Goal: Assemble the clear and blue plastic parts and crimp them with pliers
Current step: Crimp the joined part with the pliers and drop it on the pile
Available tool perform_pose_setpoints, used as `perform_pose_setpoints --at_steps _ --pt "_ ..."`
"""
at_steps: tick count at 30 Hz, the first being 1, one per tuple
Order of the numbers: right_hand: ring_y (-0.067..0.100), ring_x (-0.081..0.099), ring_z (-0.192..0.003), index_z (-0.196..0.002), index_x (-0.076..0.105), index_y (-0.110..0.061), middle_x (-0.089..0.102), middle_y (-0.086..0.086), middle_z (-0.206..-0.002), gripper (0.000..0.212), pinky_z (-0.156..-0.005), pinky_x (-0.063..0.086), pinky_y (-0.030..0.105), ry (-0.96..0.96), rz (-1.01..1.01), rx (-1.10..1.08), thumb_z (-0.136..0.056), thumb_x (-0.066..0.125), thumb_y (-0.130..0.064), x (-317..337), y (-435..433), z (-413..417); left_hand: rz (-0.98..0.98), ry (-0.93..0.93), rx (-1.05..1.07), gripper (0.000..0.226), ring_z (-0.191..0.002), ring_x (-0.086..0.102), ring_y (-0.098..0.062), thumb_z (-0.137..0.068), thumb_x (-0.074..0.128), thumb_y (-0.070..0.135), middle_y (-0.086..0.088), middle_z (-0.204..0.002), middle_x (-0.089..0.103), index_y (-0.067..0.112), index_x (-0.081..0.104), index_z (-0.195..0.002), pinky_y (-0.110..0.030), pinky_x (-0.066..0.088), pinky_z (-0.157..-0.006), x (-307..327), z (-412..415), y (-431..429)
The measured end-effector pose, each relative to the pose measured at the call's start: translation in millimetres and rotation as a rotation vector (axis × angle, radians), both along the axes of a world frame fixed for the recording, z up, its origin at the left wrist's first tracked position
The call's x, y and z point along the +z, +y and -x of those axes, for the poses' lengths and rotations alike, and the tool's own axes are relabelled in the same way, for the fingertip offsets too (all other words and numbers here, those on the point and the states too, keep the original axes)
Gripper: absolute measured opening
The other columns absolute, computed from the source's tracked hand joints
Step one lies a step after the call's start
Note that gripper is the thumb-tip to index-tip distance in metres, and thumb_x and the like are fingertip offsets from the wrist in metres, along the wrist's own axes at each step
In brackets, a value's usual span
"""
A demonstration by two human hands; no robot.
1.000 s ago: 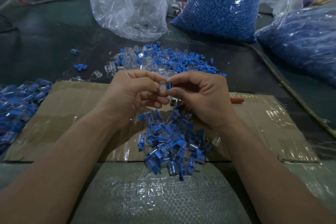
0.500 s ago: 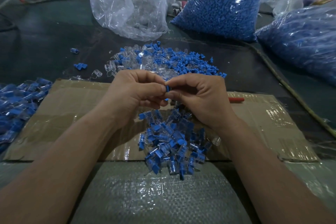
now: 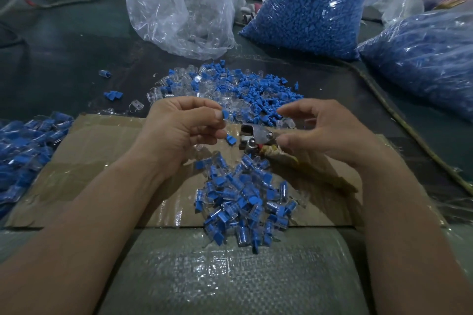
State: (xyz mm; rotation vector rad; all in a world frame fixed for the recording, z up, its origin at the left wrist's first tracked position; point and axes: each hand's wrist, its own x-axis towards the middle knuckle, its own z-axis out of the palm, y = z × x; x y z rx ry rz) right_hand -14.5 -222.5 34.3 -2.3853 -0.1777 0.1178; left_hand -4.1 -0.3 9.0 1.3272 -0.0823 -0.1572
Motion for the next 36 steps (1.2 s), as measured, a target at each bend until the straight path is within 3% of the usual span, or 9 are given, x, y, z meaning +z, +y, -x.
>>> perform_pose_setpoints --at_steps 4,7,10,16,20,24,26,30,36 --pt "-0.002 0.045 -0.102 -0.111 0.05 -0.045 0.046 -0.03 -0.104 0.08 -0.073 0.03 0.013 0.228 0.145 0.057 -0.035 0.07 -0.062 -1 -16 0 0.013 0.003 0.005 0.015 -0.05 0.063 -0.016 -0.054 0.067 0.011 -0.006 -0.058 0.066 0.007 0.064 -0.068 -0.02 0.052 -0.049 1 -2 1" --pt "0.005 0.04 -0.101 -0.125 0.046 -0.039 0.037 -0.028 -0.1 0.085 -0.071 0.031 0.015 0.281 0.318 0.078 -0.048 0.08 -0.051 -4 -16 -2 0.014 -0.002 -0.003 0.017 -0.051 0.063 -0.015 -0.055 0.066 0.011 -0.005 -0.058 0.066 0.006 0.063 -0.071 -0.02 0.052 -0.049 0 -2 2" --pt "0.006 0.04 -0.096 -0.124 0.048 -0.035 0.037 -0.023 -0.098 0.078 -0.075 0.034 0.024 0.24 0.377 0.034 -0.055 0.084 -0.04 -6 -12 -4 0.027 -0.01 -0.018 0.019 -0.053 0.064 -0.015 -0.057 0.066 0.011 -0.005 -0.06 0.067 0.005 0.061 -0.075 -0.019 0.052 -0.05 0 -3 1" --pt "0.003 0.045 -0.084 -0.097 0.052 -0.037 0.046 -0.015 -0.093 0.047 -0.063 0.035 0.02 0.137 0.386 0.07 -0.058 0.079 -0.038 -5 -9 -3 0.036 -0.019 -0.027 0.017 -0.058 0.067 -0.015 -0.061 0.064 0.011 -0.005 -0.063 0.068 0.005 0.06 -0.077 -0.02 0.053 -0.053 -3 -4 2" --pt "0.005 0.048 -0.074 -0.086 0.064 -0.026 0.052 -0.01 -0.082 0.033 -0.061 0.039 0.021 -0.008 0.391 0.067 -0.056 0.065 -0.037 -2 -3 -2 0.058 -0.019 -0.024 0.016 -0.058 0.067 -0.015 -0.062 0.062 0.01 -0.005 -0.063 0.068 0.005 0.059 -0.077 -0.019 0.054 -0.054 -2 -4 3" --pt "0.013 0.047 -0.071 -0.085 0.067 -0.01 0.055 0.003 -0.08 0.029 -0.065 0.041 0.029 -0.162 0.417 0.046 -0.062 0.065 -0.028 -2 -3 -3 0.09 -0.022 -0.011 0.016 -0.057 0.066 -0.015 -0.061 0.061 0.009 -0.005 -0.062 0.067 0.005 0.059 -0.076 -0.019 0.054 -0.054 0 -3 2" --pt "0.013 0.044 -0.067 -0.082 0.063 -0.01 0.052 0.002 -0.076 0.015 -0.063 0.035 0.018 -0.236 0.411 0.016 -0.068 0.066 -0.013 -3 -4 -5 0.1 -0.023 0.001 0.017 -0.057 0.066 -0.015 -0.061 0.061 0.008 -0.005 -0.062 0.067 0.004 0.059 -0.078 -0.019 0.054 -0.054 -1 -2 1" --pt "0.017 0.044 -0.067 -0.086 0.063 -0.005 0.05 0.001 -0.075 0.022 -0.059 0.027 0.012 -0.438 0.357 -0.075 -0.066 0.062 0.005 -4 -1 -5 0.104 -0.04 0.014 0.017 -0.058 0.066 -0.015 -0.061 0.061 0.01 -0.004 -0.062 0.068 0.005 0.058 -0.078 -0.019 0.053 -0.054 0 -1 0" --pt "0.016 0.045 -0.076 -0.091 0.049 -0.021 0.047 -0.009 -0.078 0.031 -0.059 0.031 0.025 -0.44 0.228 -0.113 -0.069 0.059 -0.002 -10 19 -1 0.104 -0.103 0.079 0.014 -0.062 0.066 -0.013 -0.066 0.062 0.012 -0.002 -0.066 0.069 0.007 0.059 -0.079 -0.018 0.053 -0.056 -3 0 -4"
